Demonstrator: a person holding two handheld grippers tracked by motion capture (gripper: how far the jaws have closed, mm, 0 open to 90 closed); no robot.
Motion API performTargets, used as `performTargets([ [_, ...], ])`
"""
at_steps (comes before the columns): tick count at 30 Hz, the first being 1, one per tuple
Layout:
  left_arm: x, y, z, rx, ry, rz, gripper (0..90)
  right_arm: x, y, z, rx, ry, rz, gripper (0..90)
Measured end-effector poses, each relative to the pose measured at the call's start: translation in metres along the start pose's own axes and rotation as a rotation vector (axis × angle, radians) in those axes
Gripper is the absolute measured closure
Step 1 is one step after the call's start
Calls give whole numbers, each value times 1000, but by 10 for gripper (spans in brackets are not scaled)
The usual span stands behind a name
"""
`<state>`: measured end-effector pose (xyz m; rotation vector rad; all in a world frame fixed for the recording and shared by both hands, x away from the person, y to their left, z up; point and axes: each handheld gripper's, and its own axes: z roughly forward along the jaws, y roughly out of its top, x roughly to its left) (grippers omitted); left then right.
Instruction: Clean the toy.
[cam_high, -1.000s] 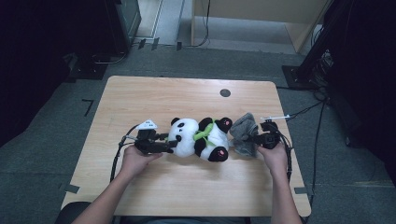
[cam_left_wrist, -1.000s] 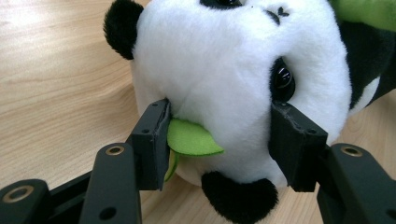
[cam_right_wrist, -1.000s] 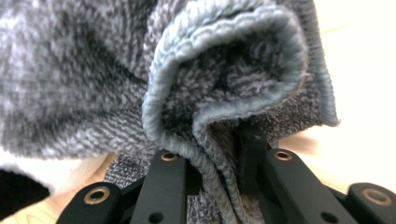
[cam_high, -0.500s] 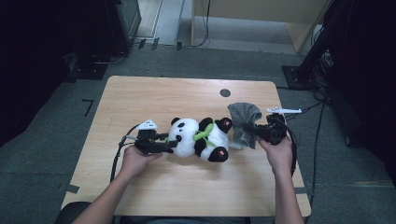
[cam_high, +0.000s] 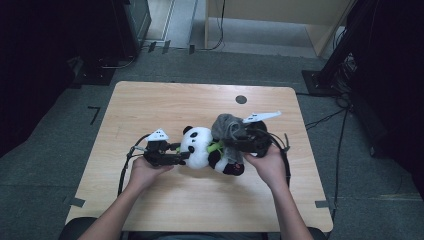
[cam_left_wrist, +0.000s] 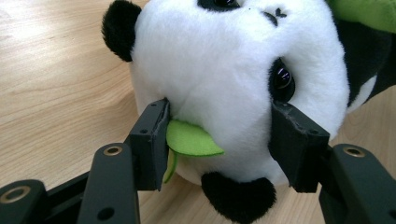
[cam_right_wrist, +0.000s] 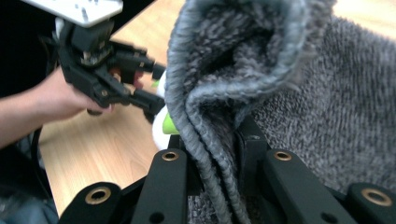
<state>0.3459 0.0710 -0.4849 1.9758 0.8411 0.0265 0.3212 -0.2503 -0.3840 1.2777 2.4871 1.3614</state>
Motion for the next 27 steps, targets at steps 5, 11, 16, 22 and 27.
performTargets([
  [5, -1, -1, -3, -5, 4, 3, 356, -7, -3, 29, 46, 16, -1, 782],
  [11, -2, -3, -5, 9, -26, 19, 248, -21, -1, 32, 20, -1, 9, 785],
  [16, -9, -7, 0, -22, -21, 66, 193, -31, 3, 36, 2, -6, 21, 786],
  [22, -8, -9, 18, -50, 2, 77, 119, -40, 7, 40, -16, -19, 38, 787],
  [27, -8, -10, 19, -75, 42, 55, 268, -36, 11, 40, -18, -30, 45, 789],
])
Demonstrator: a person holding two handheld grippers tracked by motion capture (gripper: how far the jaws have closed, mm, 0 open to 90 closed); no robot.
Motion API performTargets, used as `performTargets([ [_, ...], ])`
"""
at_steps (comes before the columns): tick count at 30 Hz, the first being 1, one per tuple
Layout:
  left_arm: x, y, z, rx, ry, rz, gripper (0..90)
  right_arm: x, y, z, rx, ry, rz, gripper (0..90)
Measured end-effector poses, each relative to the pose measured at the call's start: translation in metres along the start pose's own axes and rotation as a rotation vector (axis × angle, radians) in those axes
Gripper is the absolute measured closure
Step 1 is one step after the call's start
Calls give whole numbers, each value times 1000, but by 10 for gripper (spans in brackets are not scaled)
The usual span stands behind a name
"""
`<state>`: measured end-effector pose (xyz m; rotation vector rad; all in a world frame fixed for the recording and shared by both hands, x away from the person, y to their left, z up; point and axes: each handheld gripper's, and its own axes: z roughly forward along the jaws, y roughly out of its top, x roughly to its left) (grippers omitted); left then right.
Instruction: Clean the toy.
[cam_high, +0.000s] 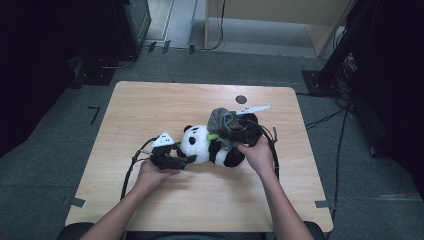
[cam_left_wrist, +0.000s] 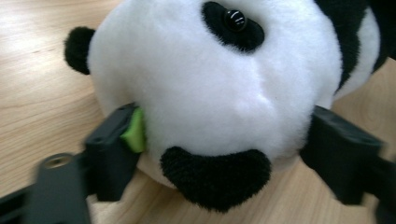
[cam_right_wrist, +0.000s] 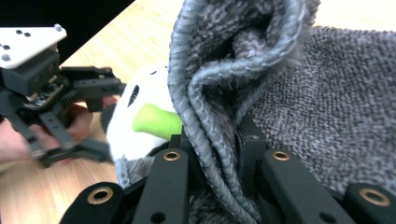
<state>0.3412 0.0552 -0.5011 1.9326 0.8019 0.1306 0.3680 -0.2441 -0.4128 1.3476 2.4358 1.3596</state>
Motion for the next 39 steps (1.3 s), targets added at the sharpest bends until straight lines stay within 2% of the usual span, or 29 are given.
performTargets([
  [3, -2, 2, -4, 9, 13, 10, 386, 14, 7, -9, -18, -5, -27, 790],
  [6, -5, 3, -5, 12, 22, 32, 425, 37, 17, -19, -69, 39, -69, 790],
  [8, -6, 4, -7, 13, 23, 26, 427, 56, 22, -23, -94, 77, -107, 790],
  [11, -6, 5, -8, 4, 21, 25, 427, 81, 25, -19, -88, 146, -145, 789],
  [13, -7, 5, -10, -4, 21, 26, 428, 88, 22, -8, -59, 169, -154, 788],
  [15, -8, 4, -11, -16, 16, 19, 428, 88, 17, 6, -19, 155, -149, 788],
  [18, -11, 4, -12, -30, 15, 13, 437, 82, 6, 33, 57, 100, -135, 787],
  [19, -12, 4, -11, -16, 25, 11, 446, 81, 3, 40, 75, 74, -140, 788],
  [21, -9, 2, -10, -3, 26, -11, 466, 80, -4, 52, 82, 73, -145, 789],
  [22, -8, 2, -10, -5, 23, -13, 466, 80, -4, 52, 82, 73, -145, 789],
  [23, -8, 1, -10, -4, 23, -10, 470, 82, -4, 53, 93, 47, -179, 790],
  [24, -8, 1, -9, -5, 22, -12, 470, 82, -4, 53, 93, 47, -179, 792],
  [27, -8, 0, -8, 6, 26, -6, 485, 82, -4, 50, 126, 9, -199, 796],
  [29, -6, 0, -7, 8, 12, -20, 486, 78, -3, 44, 139, -22, -209, 797],
  [35, -5, 1, -7, 18, 4, -30, 484, 71, -2, 30, 164, -74, -239, 798],
  [39, -5, 2, -8, 18, 0, -32, 481, 62, -2, 19, 157, -82, -221, 802],
])
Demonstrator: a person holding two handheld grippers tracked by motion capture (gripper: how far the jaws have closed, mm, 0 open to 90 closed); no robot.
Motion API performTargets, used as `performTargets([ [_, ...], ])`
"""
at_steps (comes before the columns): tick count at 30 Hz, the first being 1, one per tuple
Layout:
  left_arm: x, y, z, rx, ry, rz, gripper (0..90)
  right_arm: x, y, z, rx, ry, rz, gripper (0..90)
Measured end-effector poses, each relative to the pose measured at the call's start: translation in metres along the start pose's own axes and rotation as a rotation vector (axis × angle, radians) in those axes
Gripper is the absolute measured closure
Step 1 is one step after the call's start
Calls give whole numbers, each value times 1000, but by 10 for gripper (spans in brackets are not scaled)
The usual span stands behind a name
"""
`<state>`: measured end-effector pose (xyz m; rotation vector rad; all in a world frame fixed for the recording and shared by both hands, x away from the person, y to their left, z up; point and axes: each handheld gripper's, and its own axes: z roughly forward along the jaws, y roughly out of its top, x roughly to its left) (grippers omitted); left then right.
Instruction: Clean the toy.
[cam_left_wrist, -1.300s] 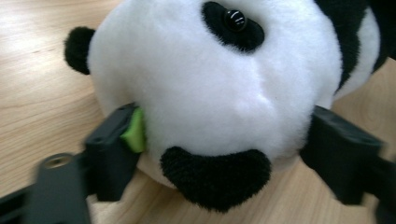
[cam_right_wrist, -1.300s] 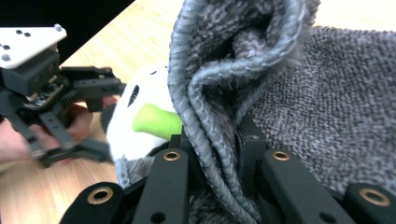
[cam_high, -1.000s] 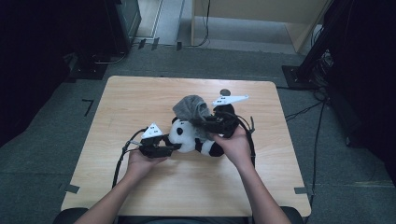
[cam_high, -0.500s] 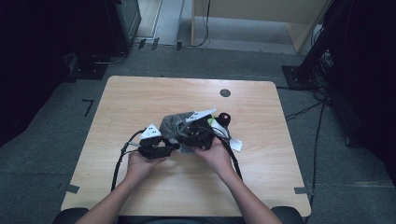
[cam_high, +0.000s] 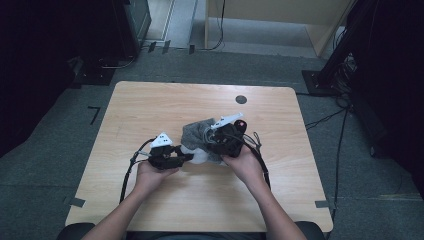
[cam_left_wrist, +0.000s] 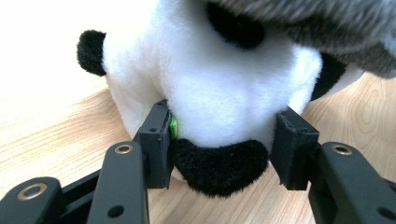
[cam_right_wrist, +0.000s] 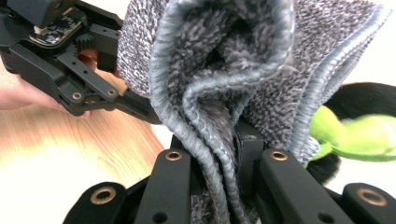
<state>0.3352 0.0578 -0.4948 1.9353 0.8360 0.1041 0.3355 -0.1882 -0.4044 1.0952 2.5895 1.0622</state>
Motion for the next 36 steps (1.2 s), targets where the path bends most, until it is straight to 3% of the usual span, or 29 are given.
performTargets([
  [8, -1, 0, 0, 4, 1, 7, 481, -15, -4, -18, -19, -19, 48, 804],
  [17, -1, 0, 0, -1, 0, 10, 478, -43, -15, -35, -63, -30, 151, 802],
  [24, -2, -1, 0, -6, 4, 13, 474, -51, -16, -47, -95, -41, 178, 801],
  [26, -4, -1, 0, -5, 12, 22, 473, -49, -15, -53, -125, -45, 173, 802],
  [29, -8, -2, 0, -2, 27, 35, 472, -42, -9, -62, -192, 12, 187, 802],
  [32, -11, -2, 0, -4, 37, 38, 472, -23, 1, -62, -199, 22, 130, 800],
  [36, -13, -1, 0, -1, 38, 44, 470, 0, 11, -44, -178, 45, 65, 795],
])
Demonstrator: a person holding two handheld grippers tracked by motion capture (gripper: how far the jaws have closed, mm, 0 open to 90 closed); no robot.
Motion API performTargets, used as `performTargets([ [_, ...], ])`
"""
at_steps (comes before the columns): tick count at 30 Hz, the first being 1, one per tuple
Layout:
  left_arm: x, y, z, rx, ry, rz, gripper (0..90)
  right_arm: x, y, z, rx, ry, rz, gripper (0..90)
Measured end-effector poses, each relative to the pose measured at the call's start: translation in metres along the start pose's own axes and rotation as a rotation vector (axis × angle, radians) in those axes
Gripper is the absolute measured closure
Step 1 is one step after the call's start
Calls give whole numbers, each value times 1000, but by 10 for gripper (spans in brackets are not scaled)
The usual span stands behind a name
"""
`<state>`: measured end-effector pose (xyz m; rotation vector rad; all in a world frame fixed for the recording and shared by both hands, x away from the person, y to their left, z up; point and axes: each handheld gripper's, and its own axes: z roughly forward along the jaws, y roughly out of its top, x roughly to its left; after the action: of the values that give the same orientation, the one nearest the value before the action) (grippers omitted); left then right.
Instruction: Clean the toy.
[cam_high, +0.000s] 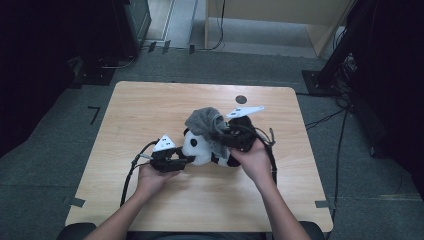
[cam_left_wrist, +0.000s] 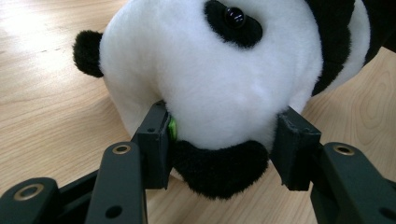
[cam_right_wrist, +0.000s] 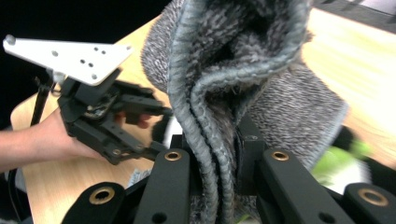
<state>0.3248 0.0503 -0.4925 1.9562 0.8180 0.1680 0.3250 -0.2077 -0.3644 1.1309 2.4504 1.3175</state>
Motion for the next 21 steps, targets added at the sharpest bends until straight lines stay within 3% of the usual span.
performTargets([
  [4, -2, 0, 0, -1, 2, 3, 469, 16, -4, 35, 86, 19, -36, 795],
  [9, -2, 0, 0, 10, 6, -2, 467, 22, -17, 64, 164, 42, -45, 793],
  [16, 1, 0, 1, 18, -4, 5, 467, 18, -23, 66, 222, 67, -47, 800],
  [21, 4, 0, 1, 15, -15, -4, 468, 7, -25, 54, 261, 58, -24, 803],
])
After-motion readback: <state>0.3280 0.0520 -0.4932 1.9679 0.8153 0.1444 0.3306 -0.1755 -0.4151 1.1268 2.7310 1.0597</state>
